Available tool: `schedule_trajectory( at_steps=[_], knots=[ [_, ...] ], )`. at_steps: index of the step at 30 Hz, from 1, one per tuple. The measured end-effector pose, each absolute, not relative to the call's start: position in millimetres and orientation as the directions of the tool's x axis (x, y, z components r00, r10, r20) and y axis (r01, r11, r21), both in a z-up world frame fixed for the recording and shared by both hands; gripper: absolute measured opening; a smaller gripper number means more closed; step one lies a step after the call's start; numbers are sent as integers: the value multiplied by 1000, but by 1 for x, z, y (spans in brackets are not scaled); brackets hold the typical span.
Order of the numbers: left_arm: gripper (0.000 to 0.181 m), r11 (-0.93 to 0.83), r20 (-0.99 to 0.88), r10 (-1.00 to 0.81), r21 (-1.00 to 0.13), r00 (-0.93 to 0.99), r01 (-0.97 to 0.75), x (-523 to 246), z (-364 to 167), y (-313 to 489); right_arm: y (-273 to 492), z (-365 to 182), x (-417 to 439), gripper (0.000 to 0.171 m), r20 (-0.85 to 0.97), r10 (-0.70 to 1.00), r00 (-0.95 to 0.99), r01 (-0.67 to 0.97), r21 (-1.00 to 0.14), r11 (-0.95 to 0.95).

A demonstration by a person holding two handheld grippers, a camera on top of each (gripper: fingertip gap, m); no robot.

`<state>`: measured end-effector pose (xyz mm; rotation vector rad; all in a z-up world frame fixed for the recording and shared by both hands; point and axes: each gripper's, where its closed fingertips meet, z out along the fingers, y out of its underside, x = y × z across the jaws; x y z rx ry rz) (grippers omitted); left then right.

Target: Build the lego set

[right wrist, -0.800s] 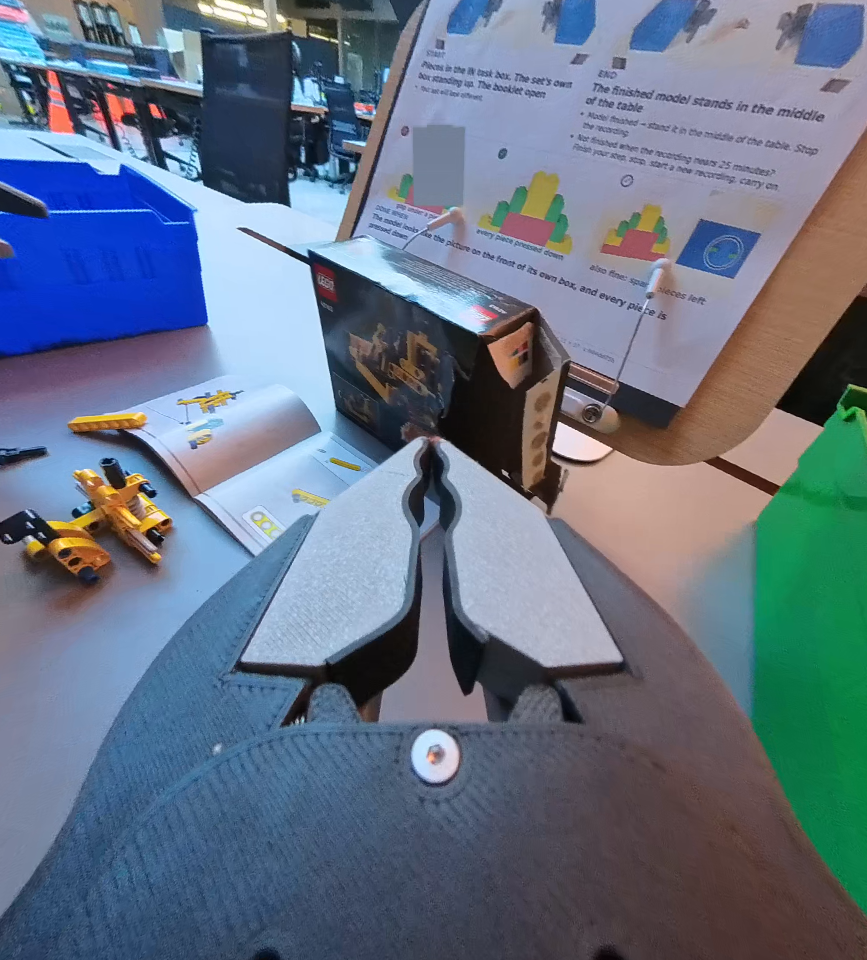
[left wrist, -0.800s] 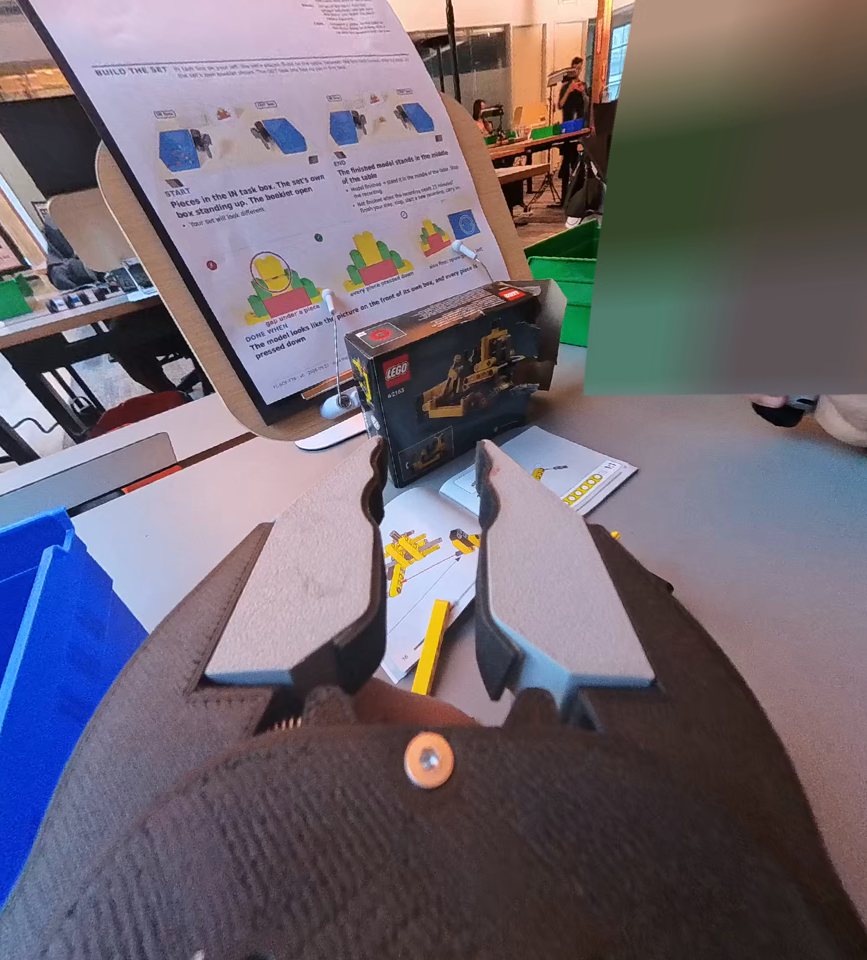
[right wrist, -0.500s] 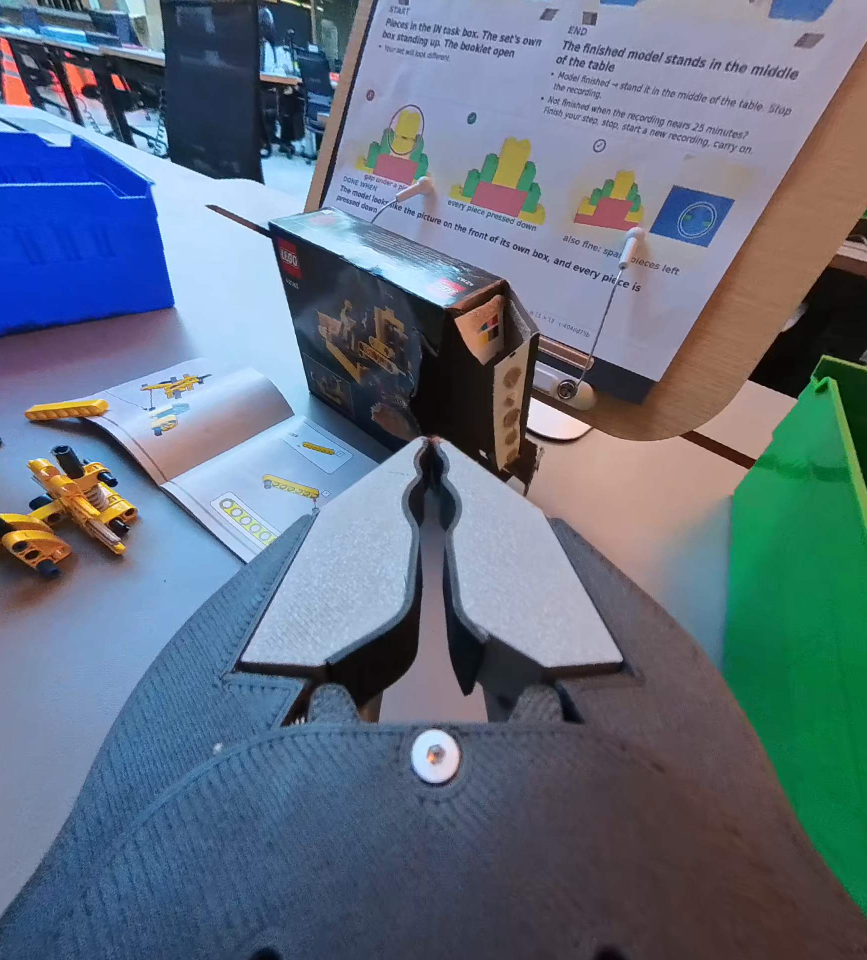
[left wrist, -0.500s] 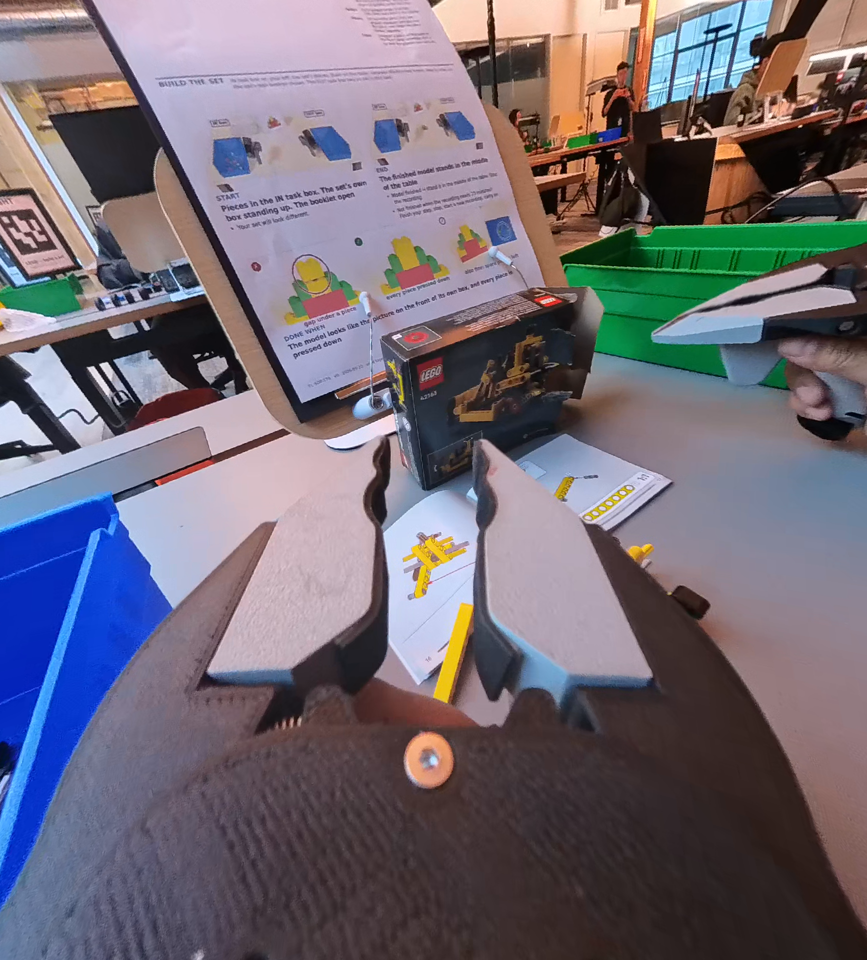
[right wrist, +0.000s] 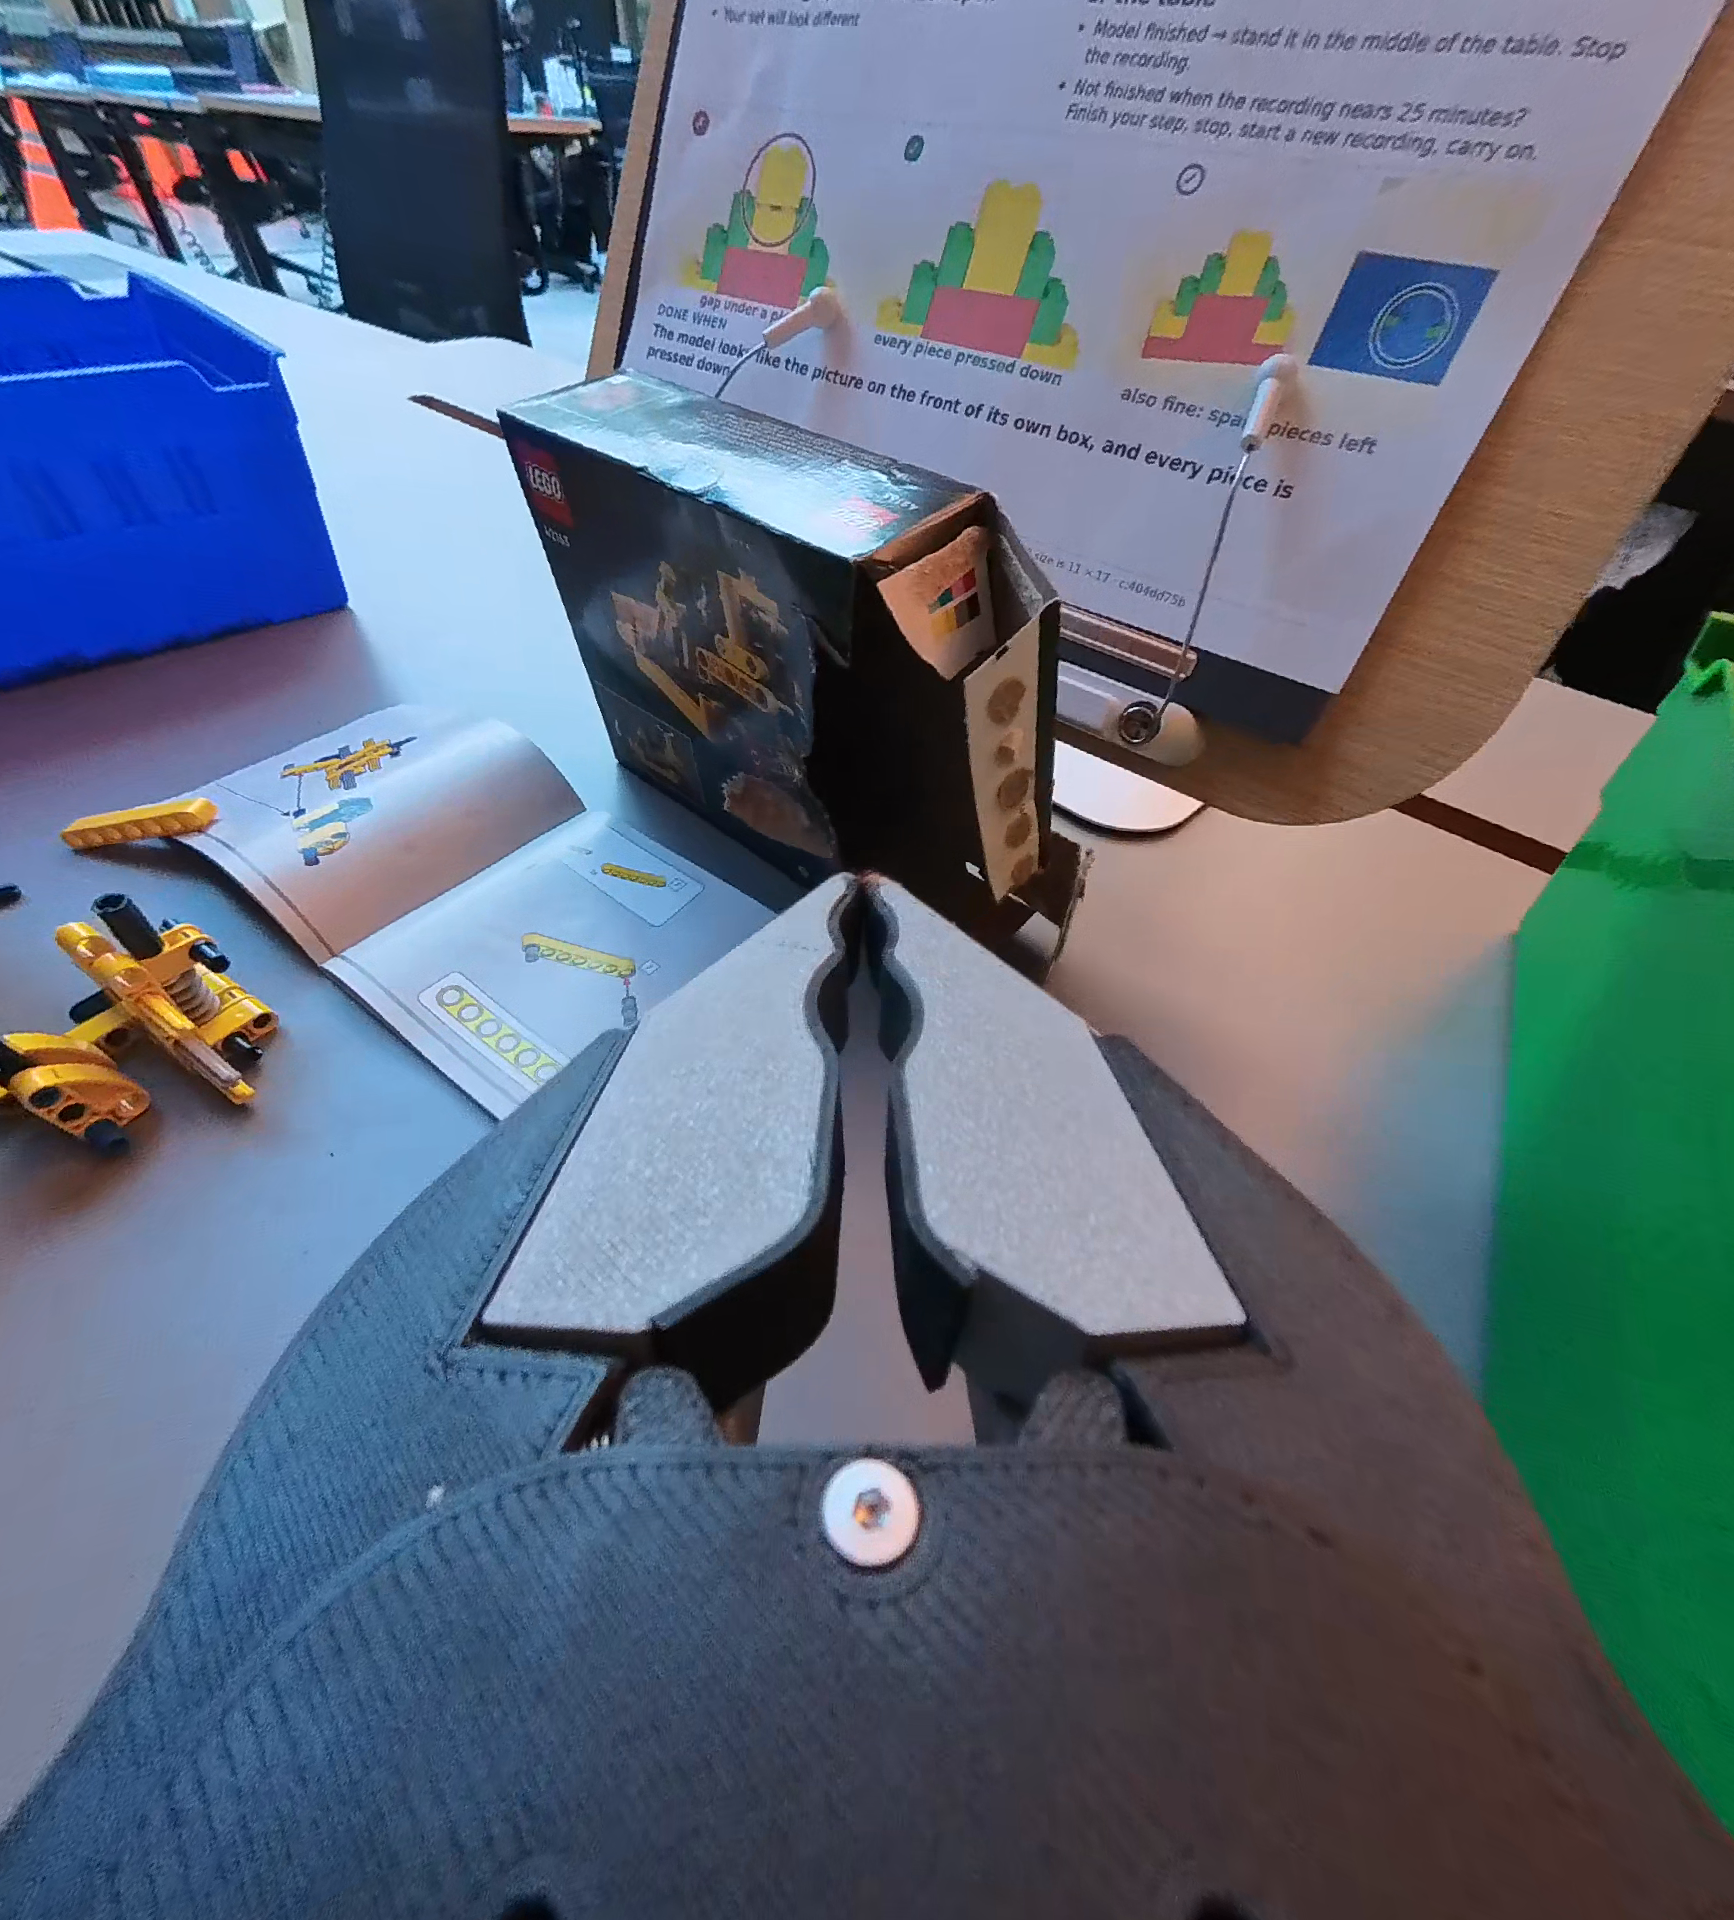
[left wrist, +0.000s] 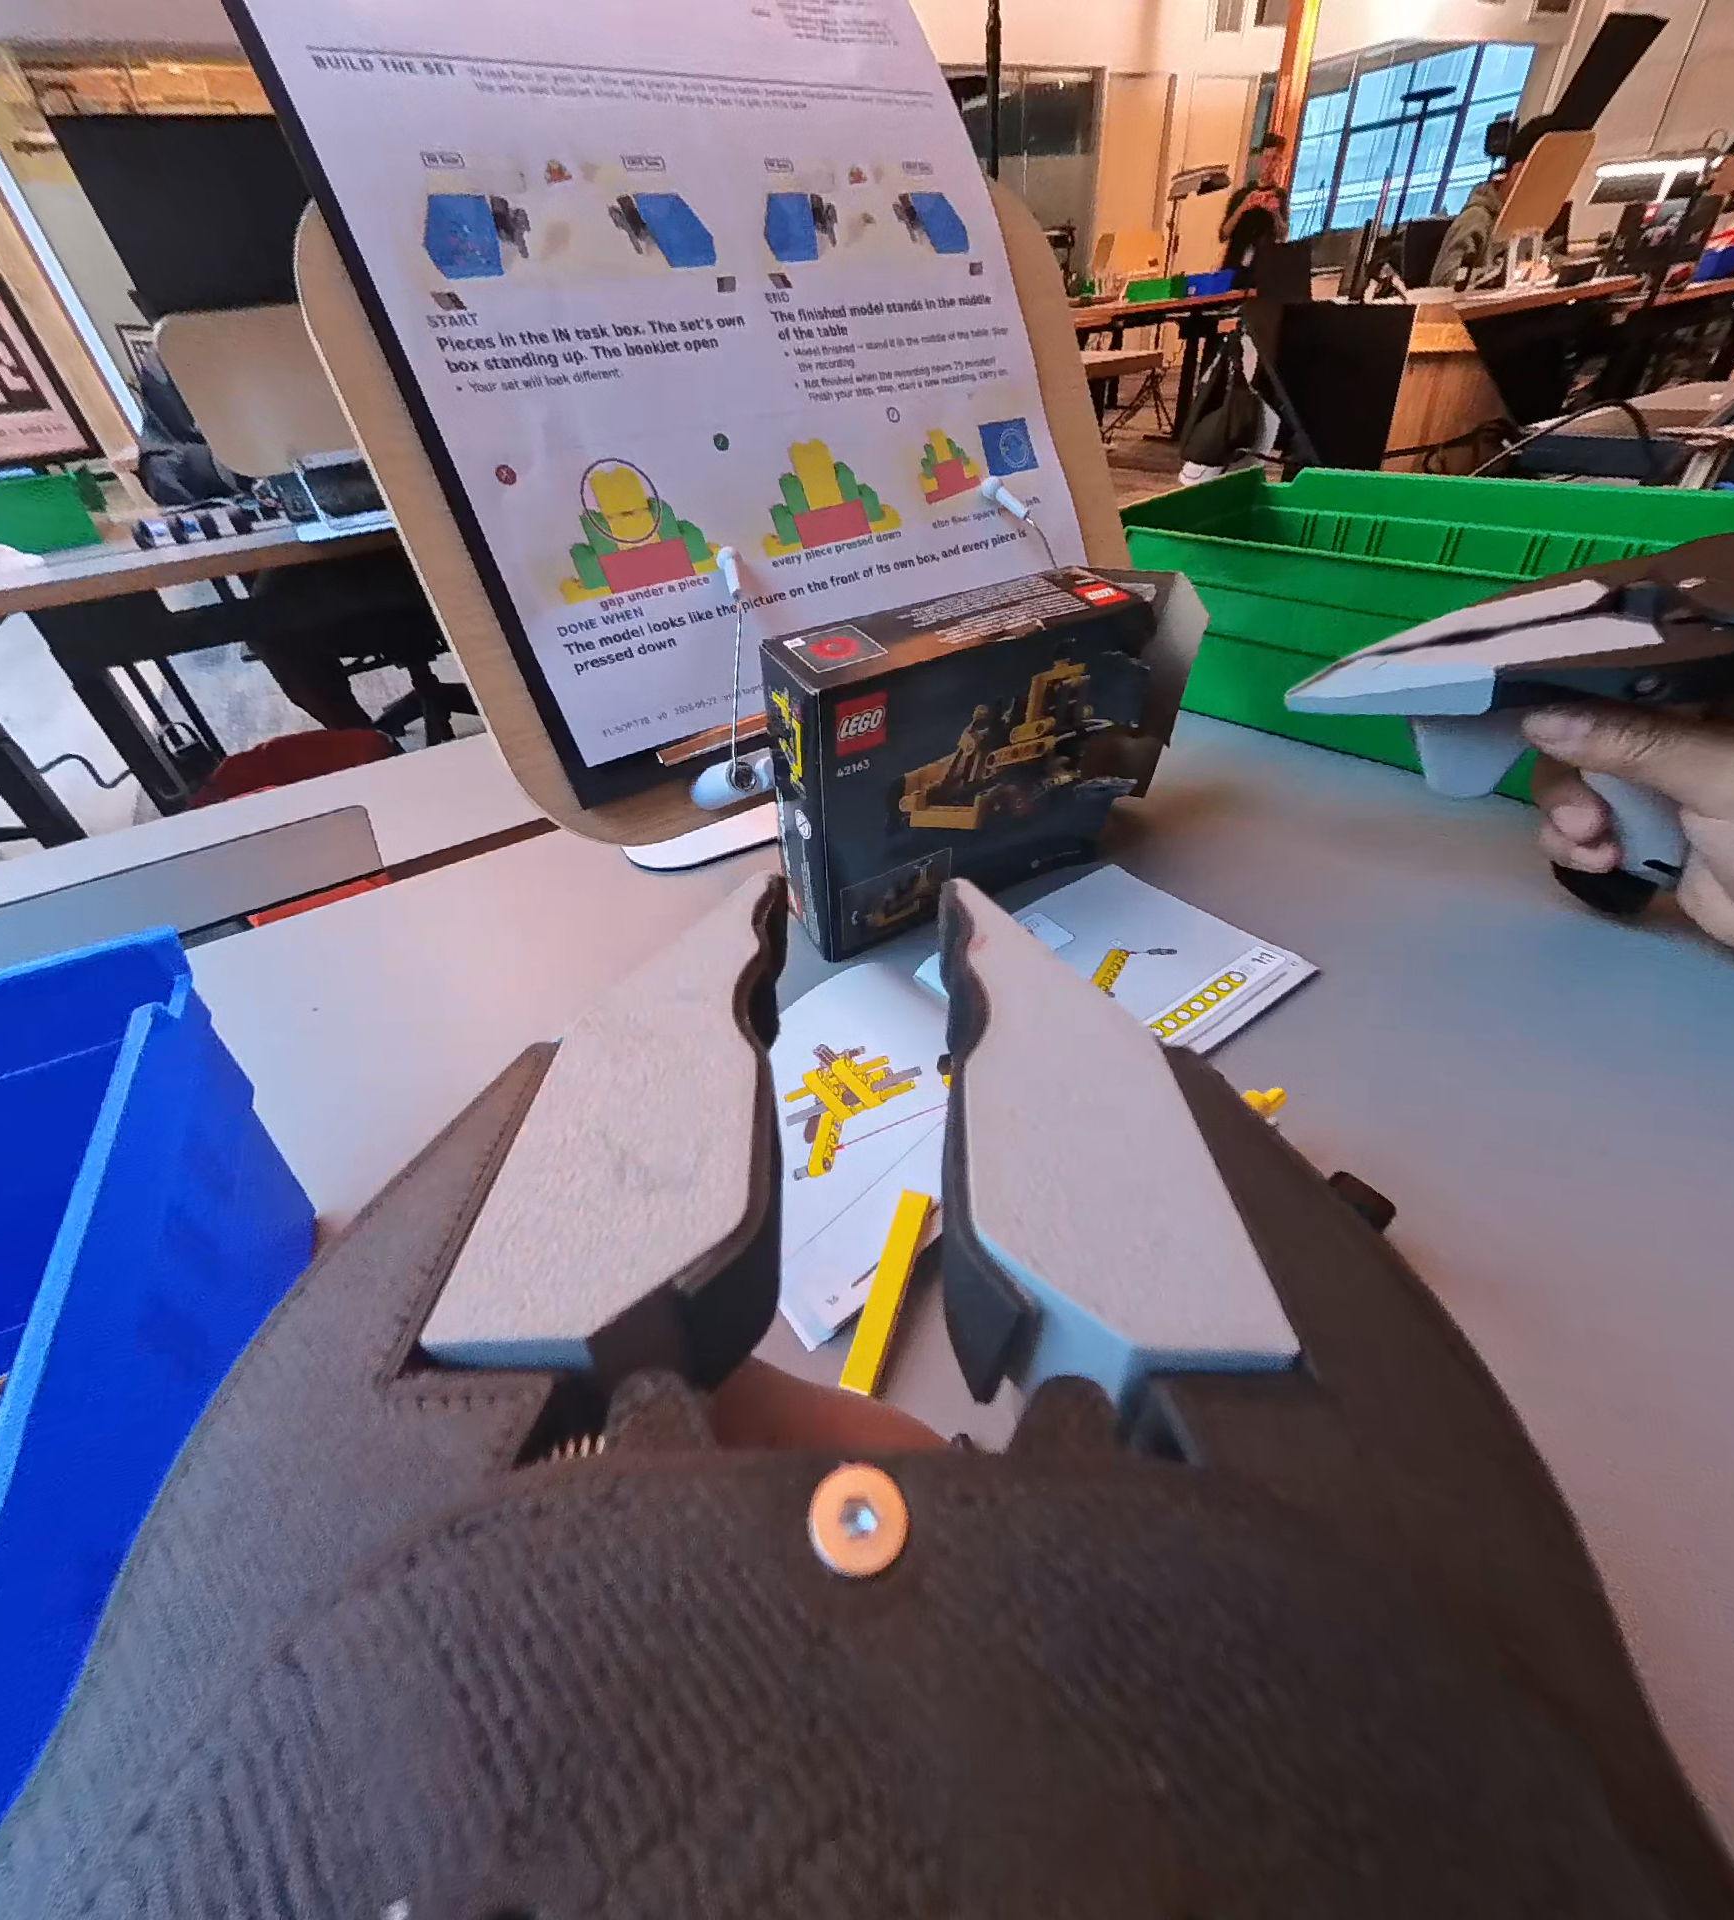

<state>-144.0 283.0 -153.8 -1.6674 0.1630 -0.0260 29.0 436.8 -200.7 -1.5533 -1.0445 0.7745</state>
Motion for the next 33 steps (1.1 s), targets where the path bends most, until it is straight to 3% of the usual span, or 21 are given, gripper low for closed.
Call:
schedule_trajectory(
  at_steps=[22,27,29,33],
  knots=[
    [26,-120,-75,-156,-988,985,-95,-139,-159,284,431,-206,22,0,37,929,369,249,-966,-61],
    [26,-125,-69,-149,-988,986,-88,-141,-161,285,384,-182,4,1,158,967,197,250,-962,107],
    [26,-127,-67,-141,-988,988,-85,-143,-161,285,343,-167,-14,8,172,981,93,208,-967,150],
    [25,-126,-66,-135,-988,989,-84,-144,-161,286,259,-174,-44,7,280,946,-165,221,-924,312]
  ],
)
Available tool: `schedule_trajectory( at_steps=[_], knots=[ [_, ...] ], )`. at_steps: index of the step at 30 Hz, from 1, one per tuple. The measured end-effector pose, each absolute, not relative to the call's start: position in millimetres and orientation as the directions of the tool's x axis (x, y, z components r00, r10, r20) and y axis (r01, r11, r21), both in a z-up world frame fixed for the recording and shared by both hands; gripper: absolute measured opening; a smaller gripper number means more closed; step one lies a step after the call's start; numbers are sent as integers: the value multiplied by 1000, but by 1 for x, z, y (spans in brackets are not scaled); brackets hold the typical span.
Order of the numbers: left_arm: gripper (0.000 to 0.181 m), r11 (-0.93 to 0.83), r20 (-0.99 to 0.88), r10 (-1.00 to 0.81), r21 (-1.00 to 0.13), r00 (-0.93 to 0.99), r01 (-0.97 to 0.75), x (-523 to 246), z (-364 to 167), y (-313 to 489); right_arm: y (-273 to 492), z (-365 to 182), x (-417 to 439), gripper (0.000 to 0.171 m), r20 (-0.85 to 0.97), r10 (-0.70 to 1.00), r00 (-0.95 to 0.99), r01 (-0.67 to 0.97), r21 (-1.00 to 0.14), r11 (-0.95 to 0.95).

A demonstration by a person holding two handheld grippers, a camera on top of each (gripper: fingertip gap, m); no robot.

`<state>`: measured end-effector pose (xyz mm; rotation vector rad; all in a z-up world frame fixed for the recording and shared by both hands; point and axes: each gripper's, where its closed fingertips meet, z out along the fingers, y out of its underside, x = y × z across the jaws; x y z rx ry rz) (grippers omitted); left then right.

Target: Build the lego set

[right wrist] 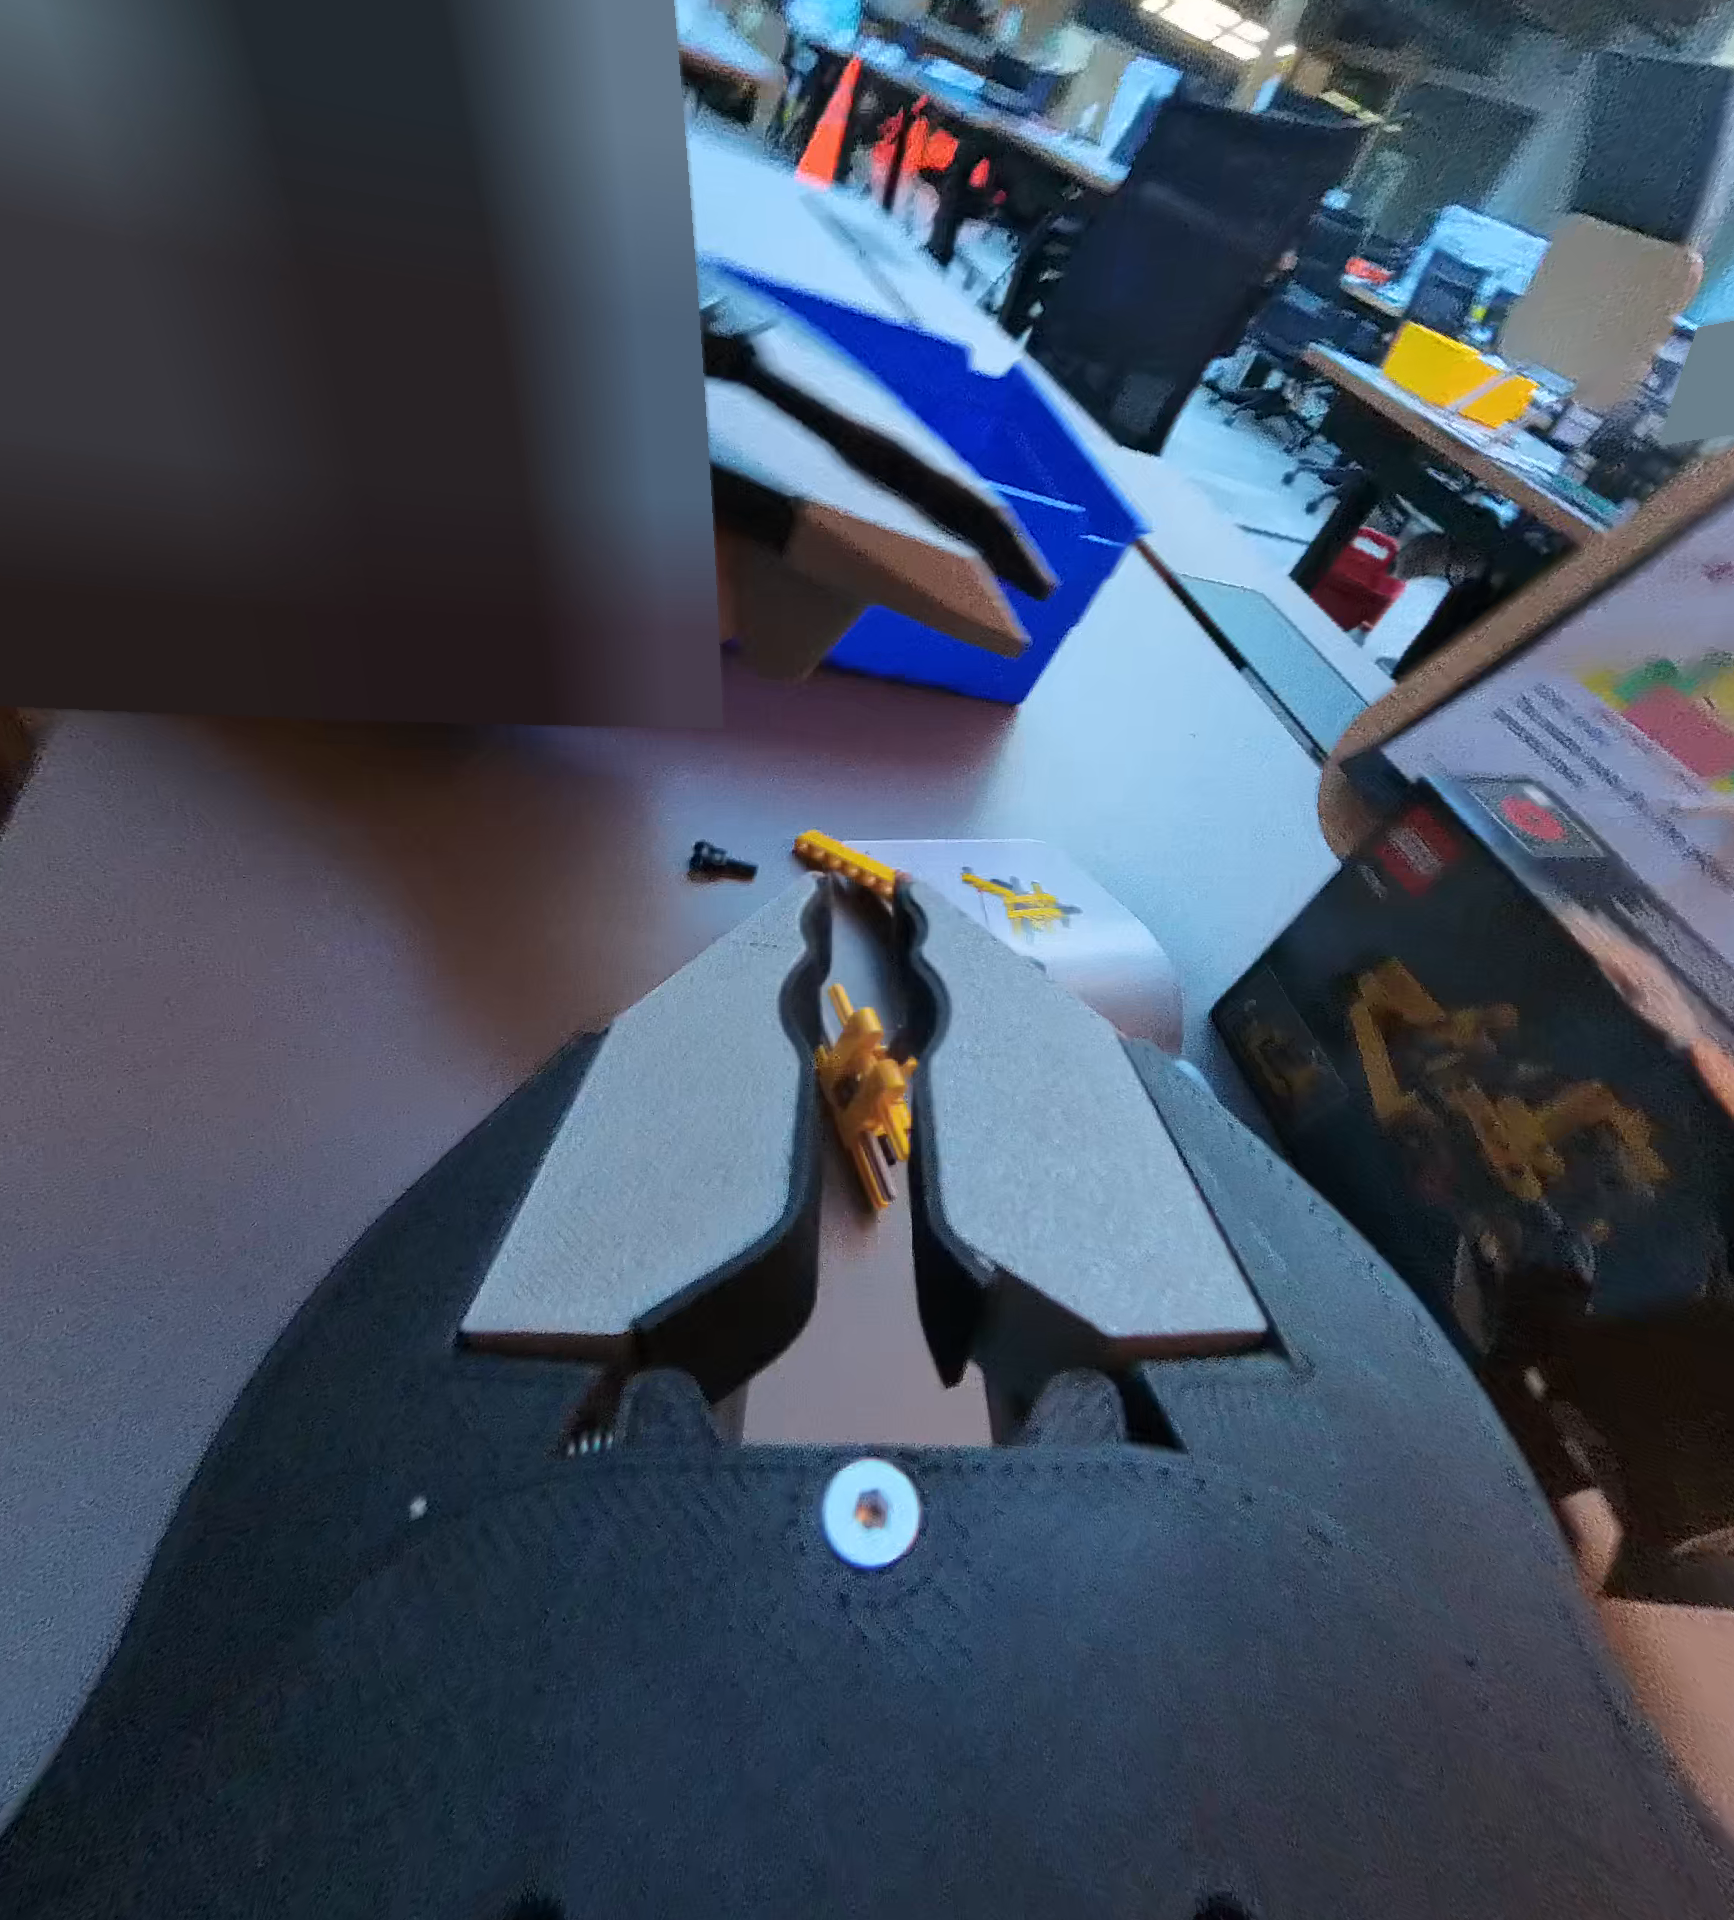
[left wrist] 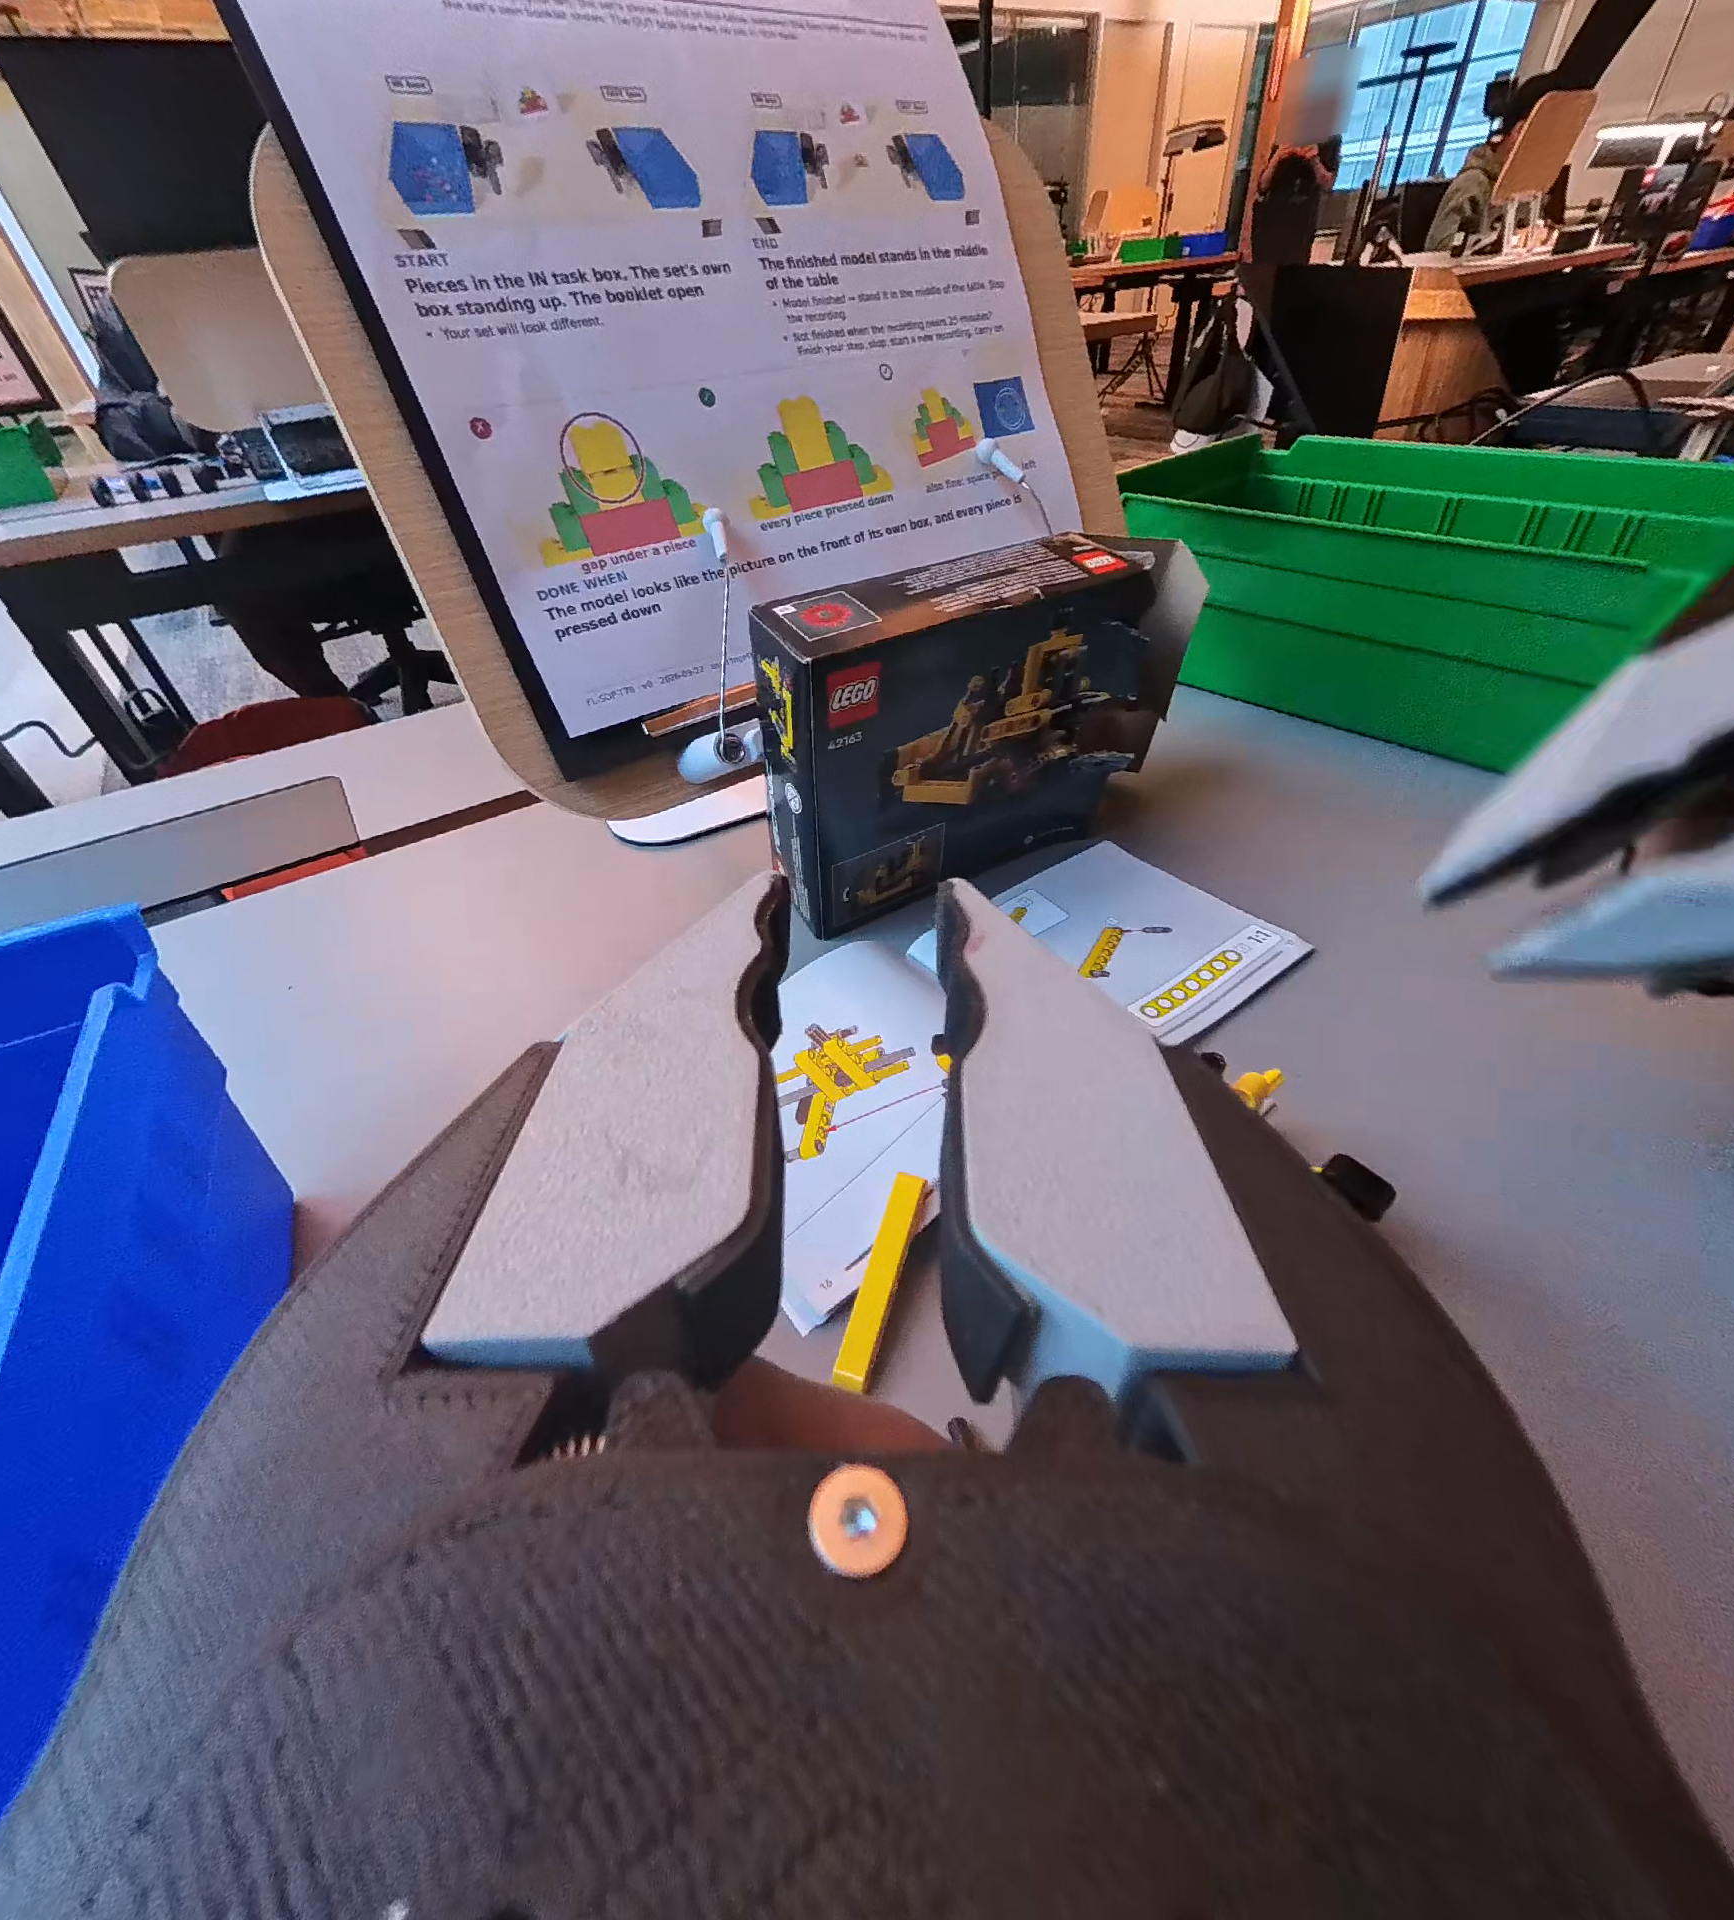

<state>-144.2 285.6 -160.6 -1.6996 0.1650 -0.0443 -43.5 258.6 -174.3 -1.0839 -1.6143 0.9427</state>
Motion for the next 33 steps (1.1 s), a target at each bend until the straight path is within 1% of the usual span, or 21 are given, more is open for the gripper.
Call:
schedule_trajectory(
  at_steps=[1,2,3,5,6,7,9,10,13,21,27,29,31,33],
  knots=[
    [25,-126,-67,-133,-988,989,-84,-145,-161,286,256,-176,-47,1,338,929,-151,234,-901,366],
    [25,-126,-68,-132,-988,989,-85,-145,-160,285,265,-172,-48,0,388,918,-82,232,-888,396],
    [25,-124,-68,-130,-989,989,-84,-146,-160,285,273,-165,-46,0,397,918,-27,216,-894,393],
    [25,-125,-61,-130,-989,990,-78,-146,-160,285,284,-162,-39,0,282,959,-23,192,-940,281],
    [25,-128,-55,-133,-989,990,-72,-147,-160,285,292,-166,-35,4,223,975,-23,212,-952,223],
    [25,-133,-45,-138,-989,989,-64,-146,-161,285,301,-168,-31,6,208,978,4,226,-953,202],
    [25,-143,-20,-150,-989,989,-42,-145,-162,285,318,-161,-21,2,247,966,77,191,-955,229],
    [25,-144,-12,-152,-989,988,-34,-145,-162,285,322,-161,-17,1,250,965,80,187,-954,232],
    [25,-146,-15,-146,-989,989,-36,-147,-162,286,331,-170,-14,0,272,957,101,242,-940,241],
    [25,-154,-10,-149,-988,989,-33,-147,-164,286,335,-181,-19,0,364,920,145,312,-899,307],
    [25,-149,-17,-156,-988,988,-41,-144,-163,285,368,-154,2,0,389,850,356,260,-914,310],
    [25,-151,-13,-161,-988,987,-38,-143,-163,285,382,-155,10,0,369,834,410,275,-922,273],
    [25,-152,-16,-163,-987,987,-41,-142,-164,285,392,-169,11,0,321,853,411,321,-927,194],
    [25,-152,-18,-163,-987,986,-43,-142,-164,285,393,-177,9,0,314,863,395,338,-924,181]
  ],
)
